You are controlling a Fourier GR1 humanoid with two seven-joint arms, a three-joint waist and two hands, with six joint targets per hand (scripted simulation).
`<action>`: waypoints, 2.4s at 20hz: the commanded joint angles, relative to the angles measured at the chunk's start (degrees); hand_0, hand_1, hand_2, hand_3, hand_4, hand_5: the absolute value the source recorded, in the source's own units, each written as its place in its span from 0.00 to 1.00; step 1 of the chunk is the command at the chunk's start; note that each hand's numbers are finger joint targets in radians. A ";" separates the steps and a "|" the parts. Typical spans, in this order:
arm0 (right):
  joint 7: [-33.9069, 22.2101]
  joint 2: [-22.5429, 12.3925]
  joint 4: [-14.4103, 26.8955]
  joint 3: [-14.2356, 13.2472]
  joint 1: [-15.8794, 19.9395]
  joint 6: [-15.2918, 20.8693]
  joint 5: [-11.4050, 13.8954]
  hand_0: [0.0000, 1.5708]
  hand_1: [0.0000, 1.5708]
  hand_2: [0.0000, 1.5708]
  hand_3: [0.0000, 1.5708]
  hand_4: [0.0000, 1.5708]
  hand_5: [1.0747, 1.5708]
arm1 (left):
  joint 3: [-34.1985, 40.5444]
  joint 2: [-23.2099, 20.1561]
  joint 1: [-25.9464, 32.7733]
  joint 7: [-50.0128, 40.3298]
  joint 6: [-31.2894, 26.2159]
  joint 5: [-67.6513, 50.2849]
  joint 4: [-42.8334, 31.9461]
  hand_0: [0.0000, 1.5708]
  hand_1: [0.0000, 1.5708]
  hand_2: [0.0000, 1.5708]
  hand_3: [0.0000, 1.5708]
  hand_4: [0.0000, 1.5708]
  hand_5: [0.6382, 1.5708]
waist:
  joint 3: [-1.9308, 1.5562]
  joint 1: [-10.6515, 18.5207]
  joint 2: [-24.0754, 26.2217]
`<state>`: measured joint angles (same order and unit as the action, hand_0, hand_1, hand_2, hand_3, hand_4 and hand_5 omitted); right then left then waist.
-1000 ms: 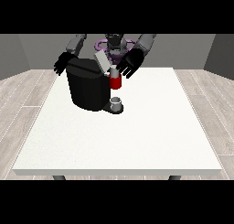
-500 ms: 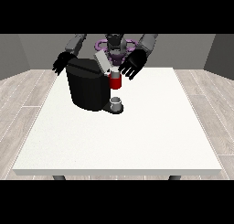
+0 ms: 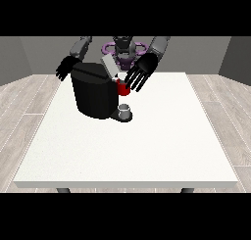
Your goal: Insert the coffee pod into the coffee machine and close the lid
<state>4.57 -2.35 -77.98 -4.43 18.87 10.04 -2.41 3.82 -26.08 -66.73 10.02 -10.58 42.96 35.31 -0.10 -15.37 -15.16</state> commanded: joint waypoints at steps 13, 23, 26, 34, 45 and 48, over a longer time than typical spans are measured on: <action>1.89 0.20 5.31 -1.06 -2.62 1.39 0.45 0.00 0.00 0.00 0.00 0.25 1.00 | -0.84 3.60 1.77 -1.64 -4.05 0.48 2.53 0.00 0.00 0.00 0.00 0.00 1.00 | 0.07 4.42 6.58; 1.71 -0.17 3.34 -2.54 -10.67 -0.49 -2.28 0.00 0.00 0.00 0.00 0.25 1.00 | 13.03 11.69 13.38 2.49 -0.33 -15.52 2.52 0.00 0.00 0.00 0.00 0.16 1.00 | 0.18 9.01 16.40; 2.22 -1.62 4.91 -3.34 -13.31 -1.71 -2.40 0.00 0.00 0.00 0.00 0.28 1.00 | 15.19 17.29 17.46 2.77 -2.23 -20.40 2.95 0.00 0.00 0.00 0.00 0.00 1.00 | 0.15 12.68 22.03; -2.49 -5.03 -1.97 -0.02 -15.93 -8.12 -3.06 0.00 0.00 0.00 0.00 0.24 1.00 | 18.16 19.32 28.90 3.72 -4.88 -26.00 3.40 0.00 0.00 0.00 0.00 0.14 1.00 | 0.12 14.85 30.07; -5.79 -9.22 -4.51 -0.32 -7.09 -10.83 -2.82 0.00 0.00 0.00 0.00 0.00 1.00 | 15.53 25.89 37.76 4.57 -6.01 -31.00 10.12 0.00 0.00 0.00 0.00 0.09 1.00 | 0.09 22.88 29.51; -11.22 -8.02 -7.62 3.24 -2.41 -9.77 -0.75 0.00 0.00 0.00 0.00 0.00 1.00 | 18.85 20.27 36.28 2.89 -9.46 -34.22 11.63 0.00 0.00 0.00 0.00 0.00 1.00 | 0.13 20.88 25.81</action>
<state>-2.80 -10.10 -83.71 -3.12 11.89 0.46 -4.30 21.32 -3.34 -31.58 12.05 -17.72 11.36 45.21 0.00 5.44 13.39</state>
